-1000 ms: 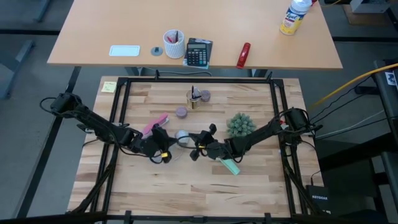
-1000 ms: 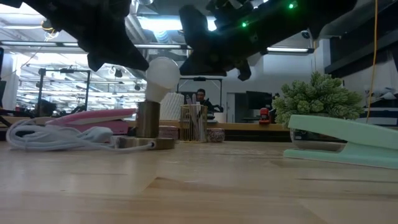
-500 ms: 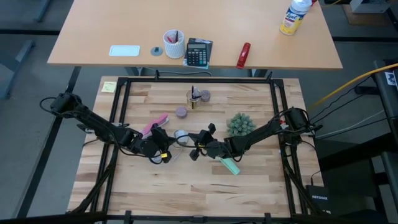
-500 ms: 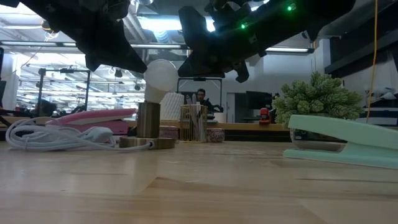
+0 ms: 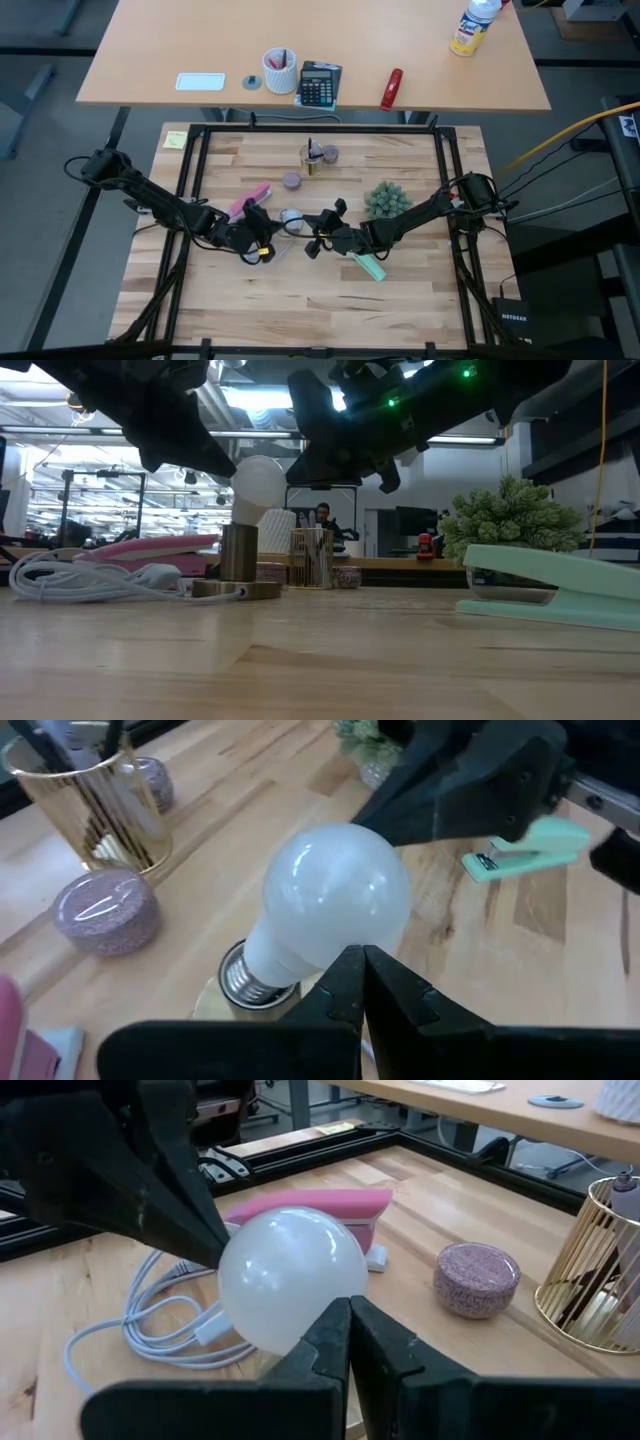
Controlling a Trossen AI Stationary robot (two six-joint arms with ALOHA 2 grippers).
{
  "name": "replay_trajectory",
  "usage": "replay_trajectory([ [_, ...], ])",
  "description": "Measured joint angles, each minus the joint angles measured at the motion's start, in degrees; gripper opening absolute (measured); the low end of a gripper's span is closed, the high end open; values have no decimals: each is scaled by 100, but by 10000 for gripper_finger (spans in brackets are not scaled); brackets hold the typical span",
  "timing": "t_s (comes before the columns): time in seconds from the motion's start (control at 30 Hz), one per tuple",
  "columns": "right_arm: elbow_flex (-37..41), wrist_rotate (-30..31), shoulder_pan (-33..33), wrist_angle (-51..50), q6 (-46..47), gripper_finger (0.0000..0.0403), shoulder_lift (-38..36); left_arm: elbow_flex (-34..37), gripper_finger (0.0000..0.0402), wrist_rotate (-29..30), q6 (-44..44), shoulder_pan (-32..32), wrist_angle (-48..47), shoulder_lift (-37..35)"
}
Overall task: Screw lightbulb
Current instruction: Remove the lightbulb from the lamp, then return to Home Position
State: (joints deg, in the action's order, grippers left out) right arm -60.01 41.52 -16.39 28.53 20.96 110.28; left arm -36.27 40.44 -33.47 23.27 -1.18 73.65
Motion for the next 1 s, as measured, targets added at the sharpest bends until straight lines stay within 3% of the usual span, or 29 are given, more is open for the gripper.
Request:
replay_trajectory([
  [0.2,0,-75,-2,13,1,14,0,0,18,-175,215,-2,-53,0],
  [0.47,-9,-316,-15,36,1,14,0,0,126,-119,45,-69,-290,-2],
  [0.6,-11,-298,-15,33,1,14,0,-2,160,-122,66,-171,-244,-2],
  [1.0,-11,-268,-12,5,34,14,0,-2,172,-130,45,-302,-263,-2],
])
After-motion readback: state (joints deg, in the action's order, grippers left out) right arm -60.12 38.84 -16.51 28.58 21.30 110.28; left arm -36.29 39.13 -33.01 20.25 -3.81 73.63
